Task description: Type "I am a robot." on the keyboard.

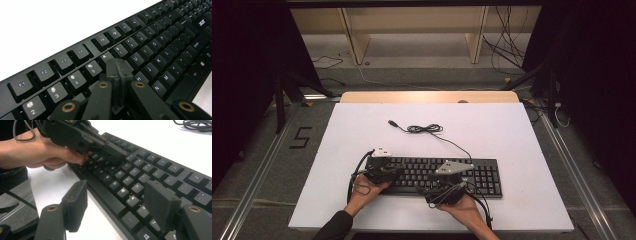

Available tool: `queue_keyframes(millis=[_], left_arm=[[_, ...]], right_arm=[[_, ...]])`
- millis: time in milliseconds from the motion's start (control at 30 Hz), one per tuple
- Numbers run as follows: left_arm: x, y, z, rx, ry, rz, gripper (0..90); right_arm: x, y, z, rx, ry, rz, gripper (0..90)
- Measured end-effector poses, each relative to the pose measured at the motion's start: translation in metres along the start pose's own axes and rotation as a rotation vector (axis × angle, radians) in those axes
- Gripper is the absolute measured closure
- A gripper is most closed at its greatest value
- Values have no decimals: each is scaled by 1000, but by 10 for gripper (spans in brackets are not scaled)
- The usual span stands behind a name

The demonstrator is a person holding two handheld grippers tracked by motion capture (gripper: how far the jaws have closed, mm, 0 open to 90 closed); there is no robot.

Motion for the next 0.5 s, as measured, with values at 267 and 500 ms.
queue_keyframes(millis=[267,500], left_arm=[[-11,4,-5,-30,-2,43,888],[-19,4,-8,-47,-20,77,844]], right_arm=[[-2,1,2,1,-8,10,370],[-4,1,5,8,-25,16,381]])
Point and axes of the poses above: each handheld gripper's, and its own axes: x roughly forward along the jaws, y roughly out of its top, z roughly to its right, the point moved 1 cm from there along x, roughly forward along the jaws, and after that the axes turned 5 degrees about y, right-handed, at the moved point
